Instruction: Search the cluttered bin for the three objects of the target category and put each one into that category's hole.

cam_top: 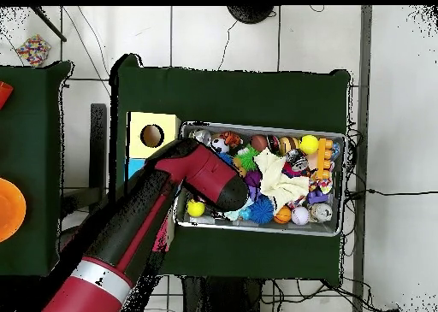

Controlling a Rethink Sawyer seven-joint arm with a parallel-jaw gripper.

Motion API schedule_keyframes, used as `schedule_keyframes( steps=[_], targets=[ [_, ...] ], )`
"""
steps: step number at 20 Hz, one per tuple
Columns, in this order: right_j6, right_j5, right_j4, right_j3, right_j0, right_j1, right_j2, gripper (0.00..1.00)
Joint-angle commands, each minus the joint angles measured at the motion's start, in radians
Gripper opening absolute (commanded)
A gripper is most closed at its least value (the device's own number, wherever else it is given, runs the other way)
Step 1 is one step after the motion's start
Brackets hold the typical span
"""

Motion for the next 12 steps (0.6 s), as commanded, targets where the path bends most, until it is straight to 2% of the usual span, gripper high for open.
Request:
schedule_keyframes(
  steps=[1,12],
  targets=[
    [-0.003,0.052,0.03,0.034,-0.007,0.04,0.144,1.0],
    [-0.113,0.105,0.086,0.05,-0.039,0.029,0.181,1.0]
  ],
)
